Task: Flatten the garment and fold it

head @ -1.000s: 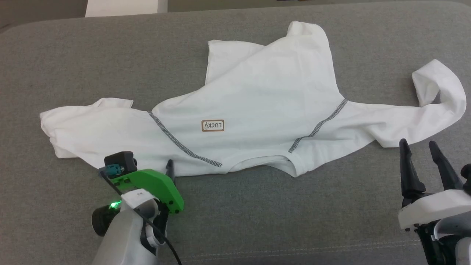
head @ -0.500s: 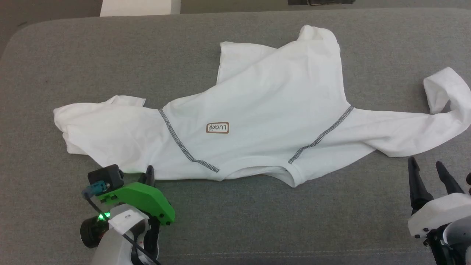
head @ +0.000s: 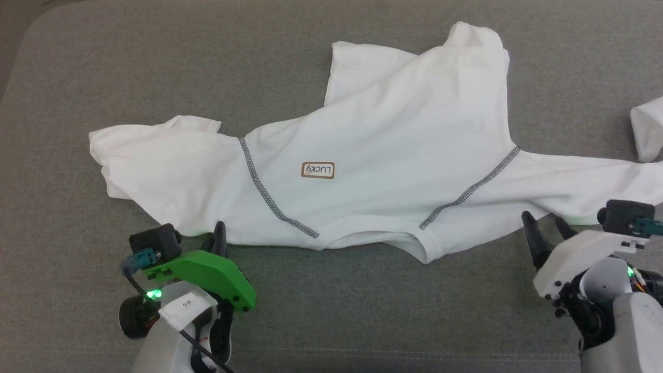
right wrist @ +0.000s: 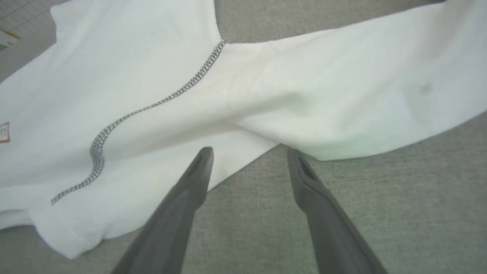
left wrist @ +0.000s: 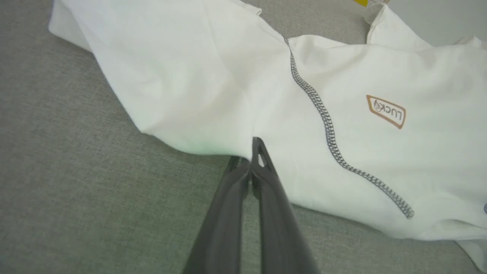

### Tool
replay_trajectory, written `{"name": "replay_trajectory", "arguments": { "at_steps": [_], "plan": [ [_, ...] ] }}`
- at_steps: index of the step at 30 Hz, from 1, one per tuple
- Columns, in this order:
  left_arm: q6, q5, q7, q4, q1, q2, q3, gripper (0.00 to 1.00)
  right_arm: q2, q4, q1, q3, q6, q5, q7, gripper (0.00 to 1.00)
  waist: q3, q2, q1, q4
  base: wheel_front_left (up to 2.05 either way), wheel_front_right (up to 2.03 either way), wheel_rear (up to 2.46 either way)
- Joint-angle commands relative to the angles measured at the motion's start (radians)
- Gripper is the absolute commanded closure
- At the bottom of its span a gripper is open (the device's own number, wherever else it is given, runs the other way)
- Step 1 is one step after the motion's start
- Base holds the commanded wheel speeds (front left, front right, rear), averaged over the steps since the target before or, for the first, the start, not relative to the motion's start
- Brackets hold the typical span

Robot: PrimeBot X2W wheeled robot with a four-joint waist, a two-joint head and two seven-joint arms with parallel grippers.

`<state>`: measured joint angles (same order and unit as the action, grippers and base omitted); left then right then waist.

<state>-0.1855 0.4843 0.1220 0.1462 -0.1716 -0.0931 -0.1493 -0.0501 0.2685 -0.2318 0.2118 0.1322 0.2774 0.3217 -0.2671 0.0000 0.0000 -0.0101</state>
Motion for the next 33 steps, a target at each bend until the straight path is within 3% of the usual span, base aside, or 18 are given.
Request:
{"name": "replay_trajectory", "arguments": {
  "at_steps": [1, 8, 9, 10, 11, 12, 17, 23, 33],
  "plan": [
    [0.002, 0.007, 0.001, -0.003, -0.014, -0.001, -0.003, 1.00, 0.000, 0.029, -0.029, -0.002, -0.002, -0.003, 0.014, 0.00, -0.018, 0.0000, 0.0000, 0.014, 0.00, 0.00, 0.00],
    [0.012, 0.011, -0.009, 0.003, -0.035, 0.004, -0.019, 1.00, 0.000, 0.151, -0.108, 0.011, -0.002, -0.028, 0.096, 0.00, -0.042, 0.0000, 0.0000, 0.035, 0.00, 0.00, 0.00],
    [0.013, 0.012, -0.010, 0.005, -0.035, 0.004, -0.020, 1.00, 0.000, 0.157, -0.111, 0.012, -0.002, -0.031, 0.105, 0.10, -0.043, 0.0000, 0.0000, 0.037, 0.00, 0.00, 0.00],
    [0.013, 0.012, -0.012, 0.006, -0.036, 0.004, -0.021, 1.00, 0.000, 0.162, -0.111, 0.011, -0.002, -0.038, 0.119, 0.60, -0.044, 0.0000, 0.0000, 0.038, 0.00, 0.00, 0.00],
    [0.013, 0.013, -0.013, 0.008, -0.036, 0.004, -0.021, 1.00, 0.000, 0.163, -0.109, 0.010, -0.002, -0.042, 0.131, 0.73, -0.044, 0.0000, 0.0000, 0.039, 0.00, 0.00, 0.00],
    [0.014, 0.014, -0.014, 0.010, -0.036, 0.005, -0.022, 1.00, 0.000, 0.159, -0.106, 0.009, -0.002, -0.045, 0.142, 1.00, -0.044, 0.0000, 0.0000, 0.040, 0.00, 0.00, 0.00],
    [0.017, 0.019, -0.021, 0.016, -0.033, 0.003, -0.023, 1.00, 0.000, 0.097, -0.064, 0.015, -0.002, -0.038, 0.154, 1.00, -0.027, 0.0000, 0.0000, 0.040, 0.00, 0.00, 0.00],
    [0.030, 0.023, -0.041, -0.014, -0.013, -0.010, -0.021, 1.00, 0.000, -0.069, 0.033, 0.014, -0.002, 0.007, 0.151, 1.00, 0.022, 0.0000, 0.0000, 0.026, 0.00, 0.00, 0.00],
    [0.115, 0.162, 0.025, -0.303, 0.005, -0.035, 0.012, 1.00, 0.000, -0.555, 0.141, 0.042, -0.002, -0.011, 0.304, 1.00, 0.089, 0.0000, 0.0000, -0.004, 0.00, 0.00, 0.00]
  ]
}}
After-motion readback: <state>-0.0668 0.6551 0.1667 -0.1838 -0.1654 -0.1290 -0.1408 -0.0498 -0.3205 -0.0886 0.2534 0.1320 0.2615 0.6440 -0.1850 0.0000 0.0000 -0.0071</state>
